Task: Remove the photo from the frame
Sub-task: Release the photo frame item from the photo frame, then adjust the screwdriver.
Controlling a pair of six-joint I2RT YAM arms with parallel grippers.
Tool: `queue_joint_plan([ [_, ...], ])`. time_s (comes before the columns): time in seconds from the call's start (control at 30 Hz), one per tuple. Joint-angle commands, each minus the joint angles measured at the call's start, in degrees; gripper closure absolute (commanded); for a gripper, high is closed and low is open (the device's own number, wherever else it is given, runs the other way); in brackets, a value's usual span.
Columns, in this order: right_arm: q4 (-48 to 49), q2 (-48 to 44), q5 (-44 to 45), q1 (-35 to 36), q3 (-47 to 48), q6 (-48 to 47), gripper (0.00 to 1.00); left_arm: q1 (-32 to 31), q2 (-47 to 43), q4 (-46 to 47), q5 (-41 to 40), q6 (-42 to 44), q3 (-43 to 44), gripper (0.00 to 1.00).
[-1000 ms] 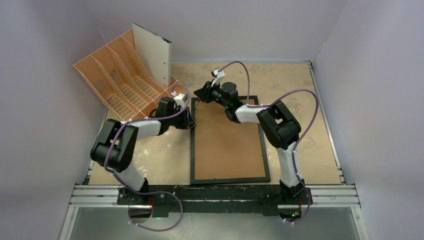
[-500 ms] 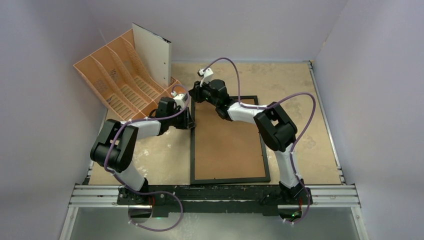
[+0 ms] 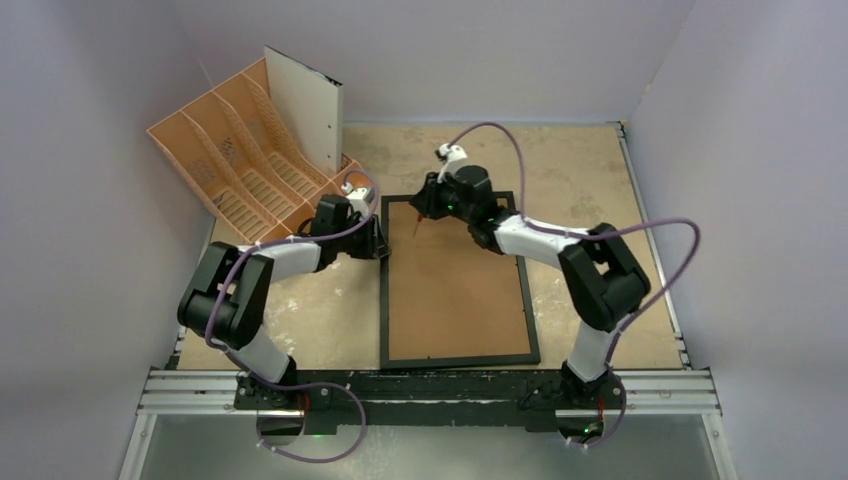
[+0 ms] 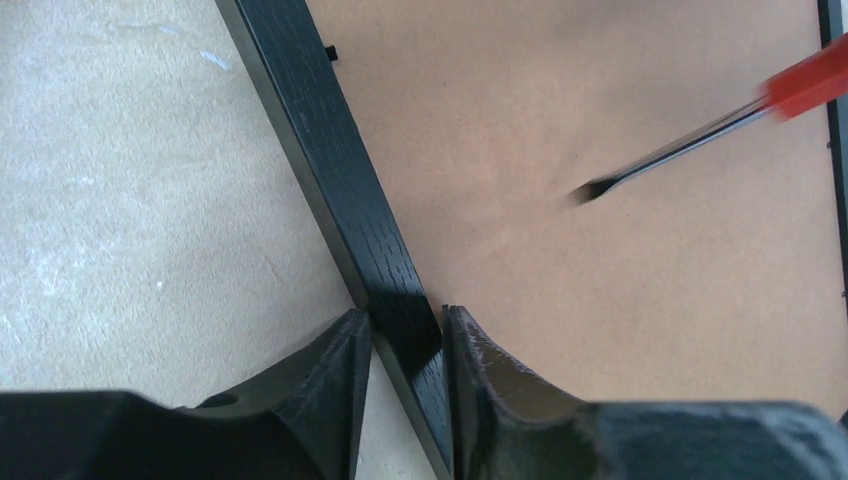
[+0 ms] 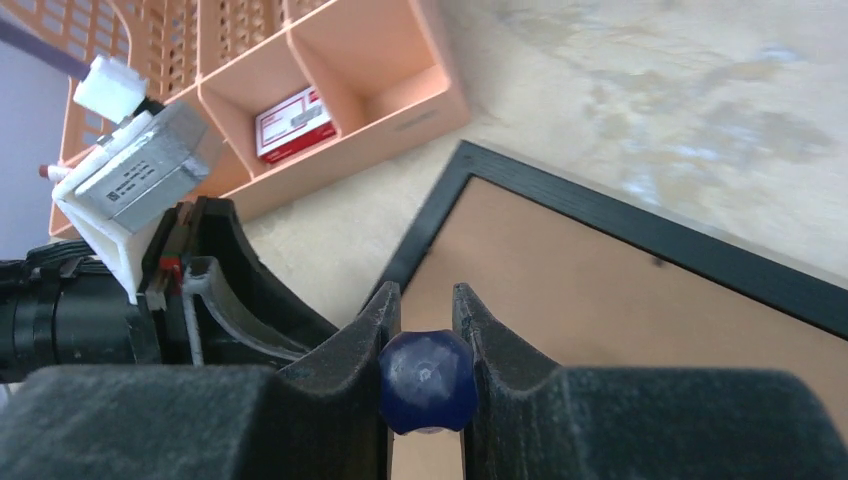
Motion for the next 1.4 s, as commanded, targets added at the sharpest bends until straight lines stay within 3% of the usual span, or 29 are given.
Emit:
queue_joint_plan([
  [0.0,1.1,-9.3,-0.2,-2.9,-5.0,2.2,1.00,-0.3,-4.7,-1.8,0.8,1.0,-0.8,0.62],
  [0.13,0.0,-15.5,-2.7,-4.0,-9.7,3.7,1.00,-0.3,-8.1,-2.9,1.7,0.8,-1.4,0.53],
  [0.3,0.1,-23.5,-5.6,-5.1,-16.7,8.3,1.00,-0.3,-13.8,-7.0,3.1,2.4,-1.4,0.49],
  [0.7,1.0,-39.4,-22.0,-6.1,-27.8,18.6,1.00,-3.2,-29.5,-4.1,30.3,5.0,-1.4,0.39],
  [0.87,2.8,-42.5,-27.3,-6.0,-28.8,22.6,1.00,-13.5,-28.3,-7.9,26.3,11.4,1.0,0.37],
  [1.03,1.9,-45.4,-30.2,-6.1,-29.3,24.2,1.00,-15.0,-27.7,-1.6,28.1,9.1,-1.0,0.27],
  [1.37,9.2,-45.6,-32.3,-6.0,-30.8,30.0,1.00,-20.3,-24.3,0.0,26.8,9.2,1.7,0.26],
])
